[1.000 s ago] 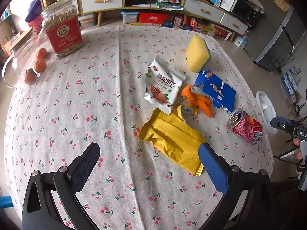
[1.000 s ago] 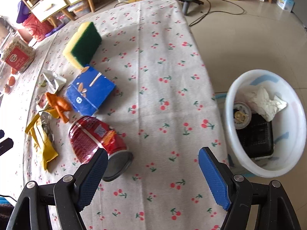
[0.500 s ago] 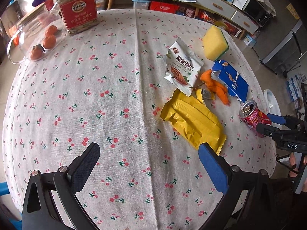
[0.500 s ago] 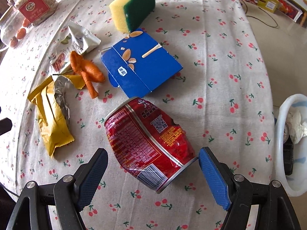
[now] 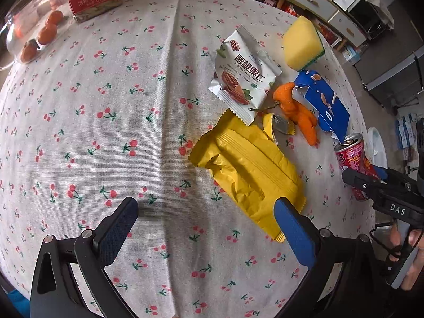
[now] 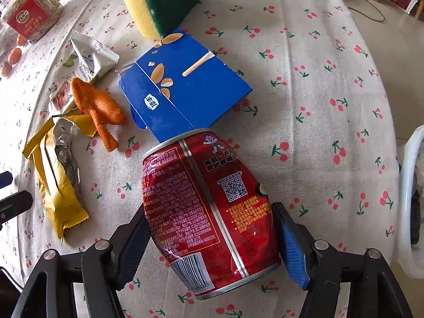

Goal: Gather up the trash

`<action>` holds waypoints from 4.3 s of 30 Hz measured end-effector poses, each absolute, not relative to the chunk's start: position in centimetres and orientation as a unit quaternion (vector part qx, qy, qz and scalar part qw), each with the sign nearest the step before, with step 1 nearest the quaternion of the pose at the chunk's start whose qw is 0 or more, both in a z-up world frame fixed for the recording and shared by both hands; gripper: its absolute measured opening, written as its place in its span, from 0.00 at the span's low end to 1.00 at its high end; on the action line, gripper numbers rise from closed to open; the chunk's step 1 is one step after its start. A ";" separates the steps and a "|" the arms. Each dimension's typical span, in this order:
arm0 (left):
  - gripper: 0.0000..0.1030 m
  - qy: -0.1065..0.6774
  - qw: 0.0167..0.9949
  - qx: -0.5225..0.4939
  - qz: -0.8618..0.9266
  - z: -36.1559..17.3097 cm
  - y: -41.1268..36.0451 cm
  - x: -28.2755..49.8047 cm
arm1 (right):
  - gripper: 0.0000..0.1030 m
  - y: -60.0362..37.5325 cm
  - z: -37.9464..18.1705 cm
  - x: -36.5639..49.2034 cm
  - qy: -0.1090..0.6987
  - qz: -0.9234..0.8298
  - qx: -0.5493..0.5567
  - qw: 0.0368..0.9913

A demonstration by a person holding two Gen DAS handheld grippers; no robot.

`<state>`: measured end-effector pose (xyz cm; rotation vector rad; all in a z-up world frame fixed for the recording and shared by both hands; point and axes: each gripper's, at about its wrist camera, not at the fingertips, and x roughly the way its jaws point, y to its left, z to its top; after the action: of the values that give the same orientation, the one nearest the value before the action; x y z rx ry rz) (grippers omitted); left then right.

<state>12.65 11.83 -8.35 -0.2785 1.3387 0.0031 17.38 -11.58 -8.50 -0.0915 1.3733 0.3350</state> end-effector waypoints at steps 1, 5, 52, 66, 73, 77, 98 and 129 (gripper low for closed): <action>1.00 0.619 0.774 -0.132 0.004 -8.4 11.5 12.9 | 0.72 -12.2 -8.3 17.3 0.630 0.152 -0.038 0.760; 1.00 0.609 0.781 -0.139 0.014 -8.2 10.0 14.0 | 0.72 -13.8 -7.2 17.4 0.626 0.147 -0.021 0.765; 0.49 0.542 0.834 -0.063 -0.083 -4.4 2.0 9.7 | 0.72 -35.2 -2.8 12.3 0.575 0.047 0.157 0.801; 0.49 0.540 0.823 -0.028 -0.172 -3.3 -9.8 14.2 | 0.72 -43.5 -3.2 11.5 0.563 -0.012 0.223 0.796; 0.49 0.542 0.811 -0.026 -0.219 -4.2 -17.8 18.0 | 0.72 -46.6 -3.3 12.1 0.557 -0.034 0.247 0.792; 0.49 0.547 0.805 -0.021 -0.229 -5.4 -21.6 19.7 | 0.72 -47.9 -3.5 12.1 0.555 -0.043 0.260 0.789; 0.86 0.506 0.825 -0.021 -0.250 -4.6 -26.2 21.7 | 0.72 -49.9 -3.5 12.6 0.551 -0.061 0.278 0.785; 0.99 0.508 0.849 -0.028 -0.143 -0.2 -2.3 16.2 | 0.79 -42.4 -1.7 16.0 0.567 -0.049 0.213 0.794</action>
<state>16.23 -2.30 -0.22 -0.0590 1.0715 -0.3015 16.01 -42.37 -1.66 0.4578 1.2186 -0.1063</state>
